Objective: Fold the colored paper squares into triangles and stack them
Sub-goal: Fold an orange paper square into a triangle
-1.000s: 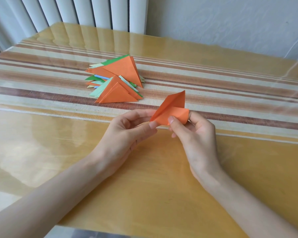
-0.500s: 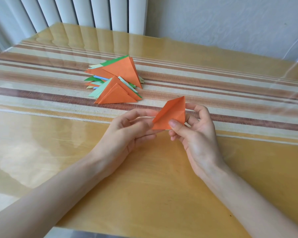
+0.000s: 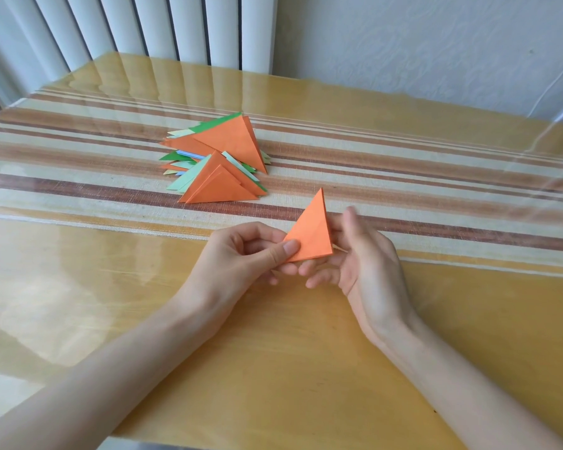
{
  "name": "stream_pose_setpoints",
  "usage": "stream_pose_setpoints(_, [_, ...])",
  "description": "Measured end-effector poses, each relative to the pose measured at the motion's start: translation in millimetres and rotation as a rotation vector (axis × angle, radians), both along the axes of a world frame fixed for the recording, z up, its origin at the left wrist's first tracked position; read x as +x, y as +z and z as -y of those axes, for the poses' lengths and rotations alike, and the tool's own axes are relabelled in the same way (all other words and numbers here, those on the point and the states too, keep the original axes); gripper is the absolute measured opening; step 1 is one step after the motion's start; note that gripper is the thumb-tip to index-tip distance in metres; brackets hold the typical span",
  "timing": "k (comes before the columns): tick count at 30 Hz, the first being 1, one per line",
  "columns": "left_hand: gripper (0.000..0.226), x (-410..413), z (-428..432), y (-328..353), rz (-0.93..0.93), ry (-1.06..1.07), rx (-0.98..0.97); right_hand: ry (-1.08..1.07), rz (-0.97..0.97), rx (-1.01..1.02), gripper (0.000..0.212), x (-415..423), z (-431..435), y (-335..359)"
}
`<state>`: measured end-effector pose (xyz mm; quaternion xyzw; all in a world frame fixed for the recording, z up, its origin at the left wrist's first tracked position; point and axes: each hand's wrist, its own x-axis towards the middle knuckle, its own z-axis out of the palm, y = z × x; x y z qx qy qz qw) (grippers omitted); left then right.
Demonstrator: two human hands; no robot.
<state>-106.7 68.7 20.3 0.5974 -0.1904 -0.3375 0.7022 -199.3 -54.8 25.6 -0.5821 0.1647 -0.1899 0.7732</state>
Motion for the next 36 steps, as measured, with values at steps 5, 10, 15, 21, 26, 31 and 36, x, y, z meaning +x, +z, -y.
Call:
stream_pose_setpoints(5, [0.021, -0.6, 0.0, -0.8, 0.057, 0.013, 0.005, 0.041, -0.120, -0.260, 0.021, 1.9, 0.3, -4.1])
stream_pose_setpoints(10, [0.021, 0.7, -2.3, 3.8, 0.147, -0.127, 0.075, 0.074, -0.066, -0.162, 0.020, 0.0, 5.1, -4.9])
stream_pose_setpoints(15, [0.024, 7.3, -10.9, 10.7, 0.210, -0.112, 0.091, 0.381, -0.144, -0.334, 0.014, -5.2, 14.3, 4.2])
stream_pose_setpoints(21, [0.016, 14.0, -11.8, 7.6, 0.242, 0.041, 0.058, 0.164, -0.173, -0.358, 0.012, 1.5, 9.4, -2.0])
stream_pose_setpoints(26, [0.009, 22.5, -17.6, 2.4, 0.380, 0.104, 0.131, -0.100, -0.151, -0.464, 0.023, 21.7, 0.9, -3.0])
stream_pose_setpoints(31, [0.012, 50.6, -36.2, -0.8, 0.539, 0.309, 0.244, 0.025, -0.165, -0.522, 0.004, 58.8, -8.0, -1.7])
stream_pose_setpoints(36, [0.013, 78.0, -36.0, -3.9, 0.878, 0.473, 0.633, -0.114, -0.208, -0.990, 0.009, 108.8, -20.0, -7.4])
